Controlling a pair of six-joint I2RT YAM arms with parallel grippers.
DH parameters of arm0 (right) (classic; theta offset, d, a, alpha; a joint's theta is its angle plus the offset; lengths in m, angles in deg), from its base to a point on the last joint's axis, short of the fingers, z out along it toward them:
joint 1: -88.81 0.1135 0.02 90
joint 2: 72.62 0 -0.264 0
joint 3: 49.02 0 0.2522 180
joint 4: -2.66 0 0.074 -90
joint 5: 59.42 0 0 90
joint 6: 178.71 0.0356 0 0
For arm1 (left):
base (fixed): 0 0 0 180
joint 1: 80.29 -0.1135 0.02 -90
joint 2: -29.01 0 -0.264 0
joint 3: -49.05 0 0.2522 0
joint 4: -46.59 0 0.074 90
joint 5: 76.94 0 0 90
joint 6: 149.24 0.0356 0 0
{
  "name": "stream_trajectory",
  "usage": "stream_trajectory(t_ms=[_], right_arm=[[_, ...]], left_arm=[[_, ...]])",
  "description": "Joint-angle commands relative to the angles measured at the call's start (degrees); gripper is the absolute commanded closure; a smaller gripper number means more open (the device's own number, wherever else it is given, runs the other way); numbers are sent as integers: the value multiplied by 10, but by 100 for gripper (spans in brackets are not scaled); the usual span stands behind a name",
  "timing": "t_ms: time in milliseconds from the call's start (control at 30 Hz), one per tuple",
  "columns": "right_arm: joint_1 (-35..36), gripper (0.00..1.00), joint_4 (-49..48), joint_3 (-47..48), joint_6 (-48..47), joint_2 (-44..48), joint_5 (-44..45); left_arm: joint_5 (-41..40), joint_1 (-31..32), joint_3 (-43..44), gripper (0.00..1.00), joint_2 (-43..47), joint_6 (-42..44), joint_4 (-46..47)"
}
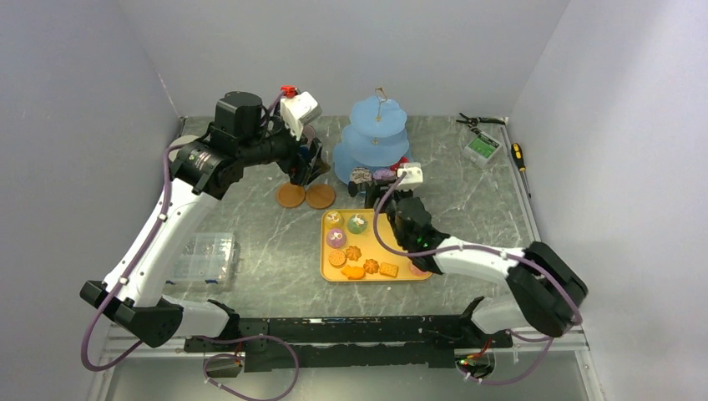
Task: Serve the afternoon tea
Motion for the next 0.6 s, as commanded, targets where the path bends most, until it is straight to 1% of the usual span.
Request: stream_trajectory(t_ms=[0,133,233,367,567], right_arm=[[30,36,49,-37,14,85,-14],[58,36,114,-66,22,162,-26],[69,36,149,-78,27,186,-46],[74,36,154,-89,30,180,-71],[74,36,130,-68,10,121,-75]], left_arm=[[6,-4,9,7,-6,-18,-1],[3,-7,20,7,-19,-34,-5],[-6,-11,31,7,-31,-43,-14],[-20,-19,42,7,-46,-56,-31],[-38,-42,64,7,-70,-67,-69]])
